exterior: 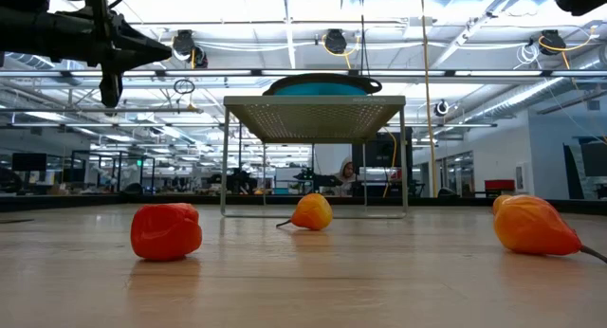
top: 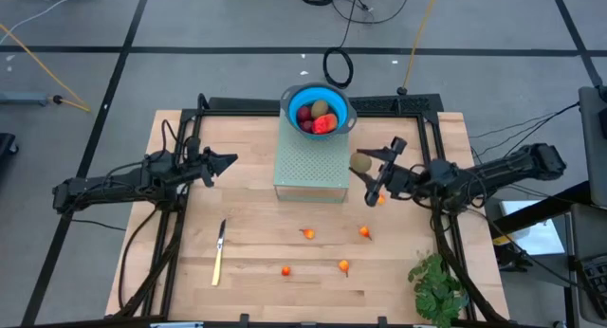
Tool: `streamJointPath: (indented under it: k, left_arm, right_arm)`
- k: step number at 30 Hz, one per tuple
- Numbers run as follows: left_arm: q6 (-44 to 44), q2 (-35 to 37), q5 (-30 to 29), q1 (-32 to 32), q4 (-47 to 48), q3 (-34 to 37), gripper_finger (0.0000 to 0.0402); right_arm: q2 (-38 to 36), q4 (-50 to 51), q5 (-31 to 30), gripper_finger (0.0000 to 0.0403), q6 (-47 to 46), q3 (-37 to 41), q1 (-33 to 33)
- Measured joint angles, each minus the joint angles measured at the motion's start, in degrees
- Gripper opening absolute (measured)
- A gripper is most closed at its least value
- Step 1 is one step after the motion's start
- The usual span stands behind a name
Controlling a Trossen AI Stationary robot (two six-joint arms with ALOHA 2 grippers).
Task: Pick & Place Fruit
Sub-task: Put the brown kiwi into the blue strainer bowl on the shelf
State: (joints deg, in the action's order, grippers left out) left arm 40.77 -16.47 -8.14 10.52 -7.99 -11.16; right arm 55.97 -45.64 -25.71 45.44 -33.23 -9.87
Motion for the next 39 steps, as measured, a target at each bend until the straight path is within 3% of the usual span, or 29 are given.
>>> streamJointPath:
  k: [5,15,26,33,39]
  left_arm:
    - [0.07,-0.01,0.0,0.0,0.0,0.0,0.0026]
    - [0.04,0.0,0.0,-0.02,0.0,0.0,0.0026]
    - [0.02,-0.01,0.0,0.0,0.0,0.0,0.0026]
    - [-1.49,-0.01,-0.09,-0.01,0.0,0.0,0.0026]
    - [-2.08,0.0,-3.62,-0.02,0.02,0.0,0.0026]
  right_arm:
    - [-0.47,-0.01,0.0,0.0213,5.12,-0.01,1.72]
    - [-0.49,0.25,0.17,0.0213,4.72,-0.01,2.73]
    - [-0.47,1.62,0.26,0.0213,-16.83,-0.93,5.72]
    - [-0.45,16.37,0.44,0.0213,-26.71,-8.99,10.46]
    - [1.43,28.21,0.48,0.0213,-31.99,-16.93,15.02]
